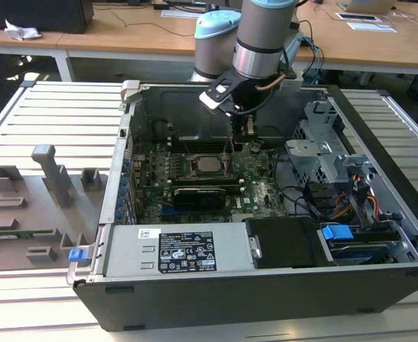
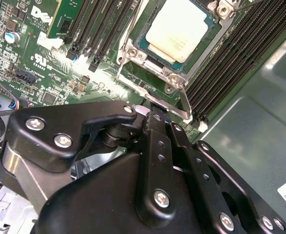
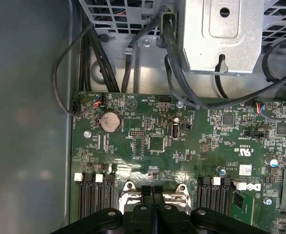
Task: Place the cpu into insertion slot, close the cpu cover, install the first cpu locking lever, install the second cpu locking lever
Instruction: 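Close the cpu cover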
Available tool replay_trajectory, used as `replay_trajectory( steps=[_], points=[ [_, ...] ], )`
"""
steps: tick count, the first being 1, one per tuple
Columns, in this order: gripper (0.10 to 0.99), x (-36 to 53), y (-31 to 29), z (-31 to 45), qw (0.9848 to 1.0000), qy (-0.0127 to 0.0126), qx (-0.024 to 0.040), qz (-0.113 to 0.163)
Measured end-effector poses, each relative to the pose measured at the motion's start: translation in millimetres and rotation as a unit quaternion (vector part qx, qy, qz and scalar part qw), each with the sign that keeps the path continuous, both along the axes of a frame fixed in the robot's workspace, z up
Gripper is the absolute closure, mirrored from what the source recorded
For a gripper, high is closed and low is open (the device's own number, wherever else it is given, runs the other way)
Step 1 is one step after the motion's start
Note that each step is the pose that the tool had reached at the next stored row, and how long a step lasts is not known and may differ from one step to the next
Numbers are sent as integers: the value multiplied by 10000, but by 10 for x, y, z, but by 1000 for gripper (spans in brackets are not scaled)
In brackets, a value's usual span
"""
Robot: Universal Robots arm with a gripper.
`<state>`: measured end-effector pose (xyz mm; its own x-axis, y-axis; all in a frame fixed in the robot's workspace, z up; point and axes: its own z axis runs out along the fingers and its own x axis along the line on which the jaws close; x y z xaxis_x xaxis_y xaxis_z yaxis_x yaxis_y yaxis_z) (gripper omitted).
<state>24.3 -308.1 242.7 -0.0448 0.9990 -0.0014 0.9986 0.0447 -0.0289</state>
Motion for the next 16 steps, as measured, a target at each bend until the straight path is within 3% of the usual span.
replay_trajectory(
  steps=[16],
  points=[
    [980,-115,0,-1,10000,0,0,1]
  ],
)
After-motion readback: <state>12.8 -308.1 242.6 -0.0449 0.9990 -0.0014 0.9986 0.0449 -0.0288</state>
